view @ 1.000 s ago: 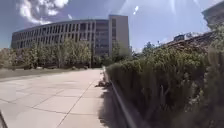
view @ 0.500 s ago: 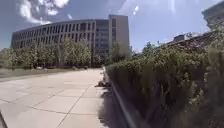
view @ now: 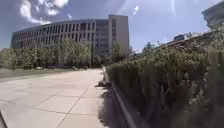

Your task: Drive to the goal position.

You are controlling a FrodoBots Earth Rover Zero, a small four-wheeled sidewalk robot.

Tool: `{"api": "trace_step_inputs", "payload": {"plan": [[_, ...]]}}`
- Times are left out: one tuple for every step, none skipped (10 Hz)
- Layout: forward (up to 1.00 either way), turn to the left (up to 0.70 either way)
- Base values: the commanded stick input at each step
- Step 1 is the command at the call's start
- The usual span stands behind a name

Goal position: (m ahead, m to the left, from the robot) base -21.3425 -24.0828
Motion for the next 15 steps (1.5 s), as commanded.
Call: {"api": "trace_step_inputs", "payload": {"plan": [[0.00,0.45],[0.00,0.45],[0.00,0.45],[0.00,0.45],[0.00,0.45],[0.00,0.45],[0.00,0.45],[0.00,0.45],[0.00,0.45],[0.00,0.45],[0.00,0.45],[0.00,0.45],[0.00,0.45],[0.00,0.45],[0.00,0.45]]}}
